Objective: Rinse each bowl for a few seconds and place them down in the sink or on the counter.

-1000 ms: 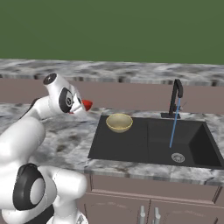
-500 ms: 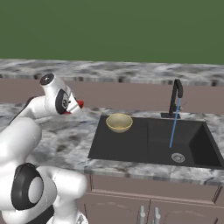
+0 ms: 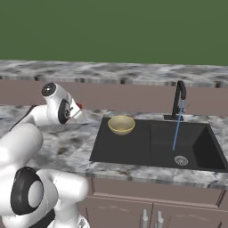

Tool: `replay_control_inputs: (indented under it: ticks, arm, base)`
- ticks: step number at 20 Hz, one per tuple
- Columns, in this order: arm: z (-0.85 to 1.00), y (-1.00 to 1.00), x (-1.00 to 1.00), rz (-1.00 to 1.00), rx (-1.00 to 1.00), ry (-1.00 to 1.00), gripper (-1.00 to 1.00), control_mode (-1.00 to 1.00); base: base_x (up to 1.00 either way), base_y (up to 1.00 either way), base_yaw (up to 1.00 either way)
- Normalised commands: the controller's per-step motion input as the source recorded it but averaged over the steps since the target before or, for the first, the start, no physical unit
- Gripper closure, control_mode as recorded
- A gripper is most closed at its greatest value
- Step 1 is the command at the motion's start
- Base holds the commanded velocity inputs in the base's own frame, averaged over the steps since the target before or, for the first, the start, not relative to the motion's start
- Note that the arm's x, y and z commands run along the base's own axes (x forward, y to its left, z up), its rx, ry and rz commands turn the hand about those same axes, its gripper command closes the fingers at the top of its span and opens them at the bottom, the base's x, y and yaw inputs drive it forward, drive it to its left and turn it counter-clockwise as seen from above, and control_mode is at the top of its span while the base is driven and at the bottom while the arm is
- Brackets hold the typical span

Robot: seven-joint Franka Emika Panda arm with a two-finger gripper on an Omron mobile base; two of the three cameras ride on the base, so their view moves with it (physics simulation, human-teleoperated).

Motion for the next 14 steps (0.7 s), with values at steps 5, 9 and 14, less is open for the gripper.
replay_control_inputs:
  ticks: [5, 9, 14]
  arm:
    - [-0.29, 0.00, 0.00, 0.10, 0.00, -0.07, 1.00, -1.00]
    - [-0.30, 0.06, 0.00, 0.09, 0.00, -0.05, 1.00, -1.00]
    - [-0.26, 0.08, 0.00, 0.08, 0.00, -0.03, 1.00, -1.00]
  base:
    - [0.00, 0.00, 0.00]
    - [0.00, 0.00, 0.00]
    - [0.00, 0.00, 0.00]
